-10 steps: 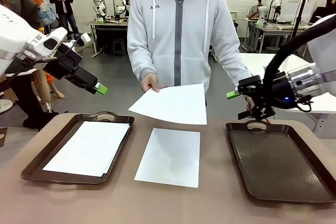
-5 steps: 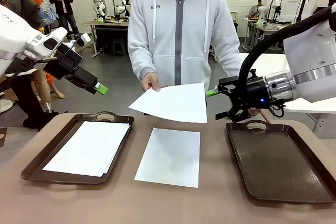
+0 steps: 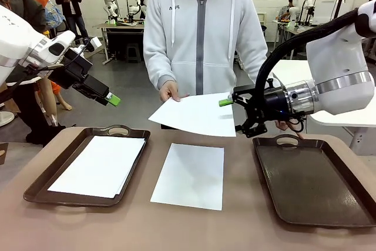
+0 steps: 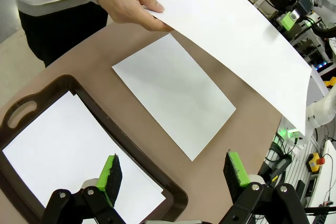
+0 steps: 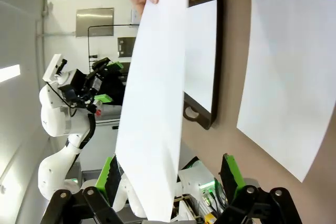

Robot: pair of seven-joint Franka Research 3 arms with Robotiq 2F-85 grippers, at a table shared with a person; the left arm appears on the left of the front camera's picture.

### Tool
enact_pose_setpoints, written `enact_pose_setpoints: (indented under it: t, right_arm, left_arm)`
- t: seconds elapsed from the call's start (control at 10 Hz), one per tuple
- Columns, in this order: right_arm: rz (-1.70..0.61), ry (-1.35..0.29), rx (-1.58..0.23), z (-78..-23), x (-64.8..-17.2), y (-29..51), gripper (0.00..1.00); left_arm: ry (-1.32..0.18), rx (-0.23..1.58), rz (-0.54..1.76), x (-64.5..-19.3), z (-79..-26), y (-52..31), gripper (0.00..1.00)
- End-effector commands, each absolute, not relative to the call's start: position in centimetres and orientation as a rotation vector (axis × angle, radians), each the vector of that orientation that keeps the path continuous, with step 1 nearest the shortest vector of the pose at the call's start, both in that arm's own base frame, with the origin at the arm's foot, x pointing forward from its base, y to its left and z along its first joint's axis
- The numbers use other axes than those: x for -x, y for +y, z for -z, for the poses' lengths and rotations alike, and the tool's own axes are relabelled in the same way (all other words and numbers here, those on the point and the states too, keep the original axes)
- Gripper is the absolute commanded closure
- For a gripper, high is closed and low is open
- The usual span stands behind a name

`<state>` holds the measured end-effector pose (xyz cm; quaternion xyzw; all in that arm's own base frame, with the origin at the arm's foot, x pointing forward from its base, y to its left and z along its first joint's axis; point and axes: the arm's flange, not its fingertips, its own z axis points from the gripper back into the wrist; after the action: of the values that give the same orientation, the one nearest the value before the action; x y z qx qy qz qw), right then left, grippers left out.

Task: Sort the A4 documents.
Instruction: Receive the A4 Paper.

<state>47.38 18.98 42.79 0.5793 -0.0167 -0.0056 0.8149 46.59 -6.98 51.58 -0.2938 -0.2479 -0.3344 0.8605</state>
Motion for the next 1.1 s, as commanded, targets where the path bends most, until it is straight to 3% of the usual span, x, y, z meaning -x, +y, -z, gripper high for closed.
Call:
enact_pose_setpoints:
  t: [0.0, 0.7, 1.0]
  right_arm:
    - [0.048, -0.037, -1.302, -42.9, -48.9, 19.3, 0.00]
    - [0.098, 0.005, -1.293, -41.3, -48.9, 19.4, 0.00]
    - [0.093, -0.065, -1.272, -41.5, -49.2, 19.1, 0.25]
  left_arm:
    - [-0.526, 0.614, 0.699, -46.6, -51.7, -6.9, 0.00]
    - [-0.526, 0.614, 0.699, -46.6, -51.7, -6.9, 0.00]
    - [-0.526, 0.614, 0.699, -46.6, -51.7, -6.9, 0.00]
